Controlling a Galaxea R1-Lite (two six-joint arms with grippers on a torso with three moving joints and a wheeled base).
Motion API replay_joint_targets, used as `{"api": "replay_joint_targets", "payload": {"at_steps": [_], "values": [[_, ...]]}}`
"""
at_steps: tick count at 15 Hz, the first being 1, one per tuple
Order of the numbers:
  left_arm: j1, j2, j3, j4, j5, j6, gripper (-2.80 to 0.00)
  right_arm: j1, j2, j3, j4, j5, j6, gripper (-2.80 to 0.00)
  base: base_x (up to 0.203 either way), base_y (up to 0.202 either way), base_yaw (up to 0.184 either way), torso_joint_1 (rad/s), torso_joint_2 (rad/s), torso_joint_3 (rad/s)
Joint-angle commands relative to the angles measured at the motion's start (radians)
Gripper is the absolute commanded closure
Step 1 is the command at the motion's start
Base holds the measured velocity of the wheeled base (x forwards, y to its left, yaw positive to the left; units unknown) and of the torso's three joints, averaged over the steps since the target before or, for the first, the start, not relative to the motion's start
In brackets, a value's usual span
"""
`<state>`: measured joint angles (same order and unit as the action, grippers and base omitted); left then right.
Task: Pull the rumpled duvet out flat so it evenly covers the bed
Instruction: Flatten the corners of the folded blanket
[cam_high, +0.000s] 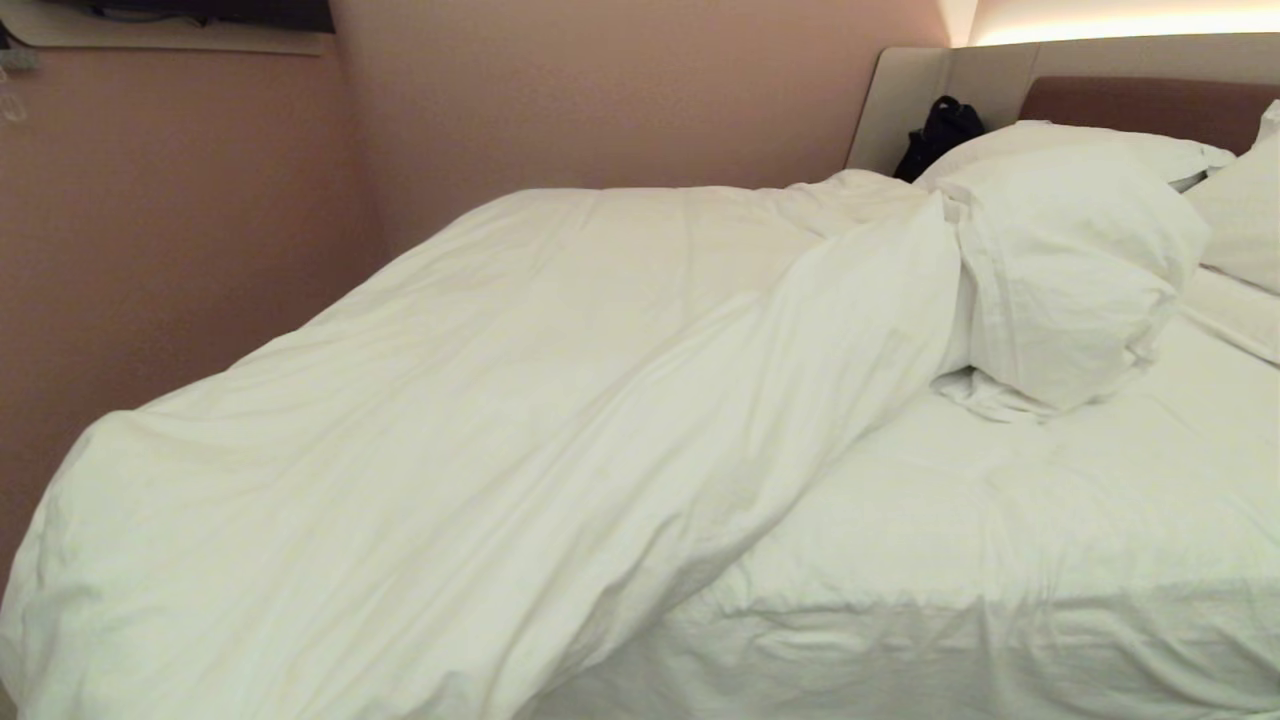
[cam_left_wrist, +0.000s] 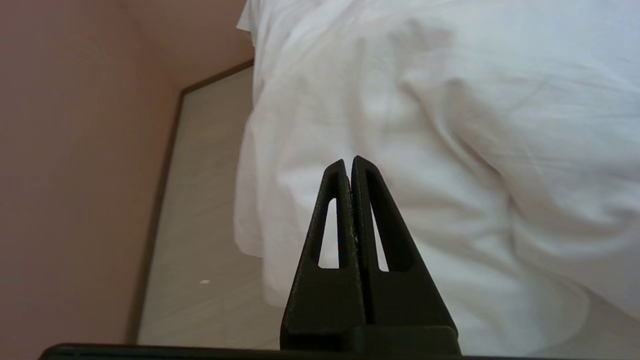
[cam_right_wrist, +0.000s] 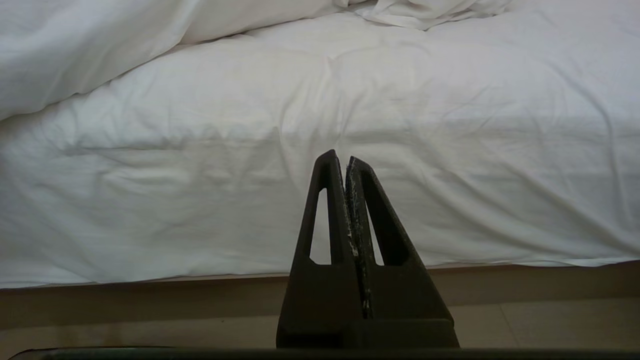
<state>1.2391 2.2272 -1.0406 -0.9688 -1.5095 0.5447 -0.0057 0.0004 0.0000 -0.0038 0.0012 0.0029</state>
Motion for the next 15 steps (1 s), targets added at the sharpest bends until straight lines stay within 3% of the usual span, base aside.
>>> {"api": "replay_joint_targets", "payload": {"at_steps": [1,4,9,12,15], "values": [[0.011,-0.007,-0.059,0.005,-0.008,-0.042,0.0,0.0,0.0,0.0,-0.001,0.0,0.0,0.0,0.0,0.0,0.0,0.0,0.0,0.0],[0.019,-0.025,-0.137,0.028,-0.007,-0.127,0.0,0.0,0.0,0.0,-0.001,0.0,0.0,0.0,0.0,0.0,0.0,0.0,0.0,0.0],[0.041,0.017,-0.417,0.018,-0.019,-0.326,0.0,0.0,0.0,0.0,-0.001,0.0,0.0,0.0,0.0,0.0,0.0,0.0,0.0,0.0],[0.041,0.086,-0.533,0.004,-0.043,-0.344,0.0,0.0,0.0,0.0,-0.001,0.0,0.0,0.0,0.0,0.0,0.0,0.0,0.0,0.0],[0.027,0.179,-0.768,-0.001,-0.053,-0.406,0.0,0.0,0.0,0.0,-0.001,0.0,0.0,0.0,0.0,0.0,0.0,0.0,0.0,0.0]]}}
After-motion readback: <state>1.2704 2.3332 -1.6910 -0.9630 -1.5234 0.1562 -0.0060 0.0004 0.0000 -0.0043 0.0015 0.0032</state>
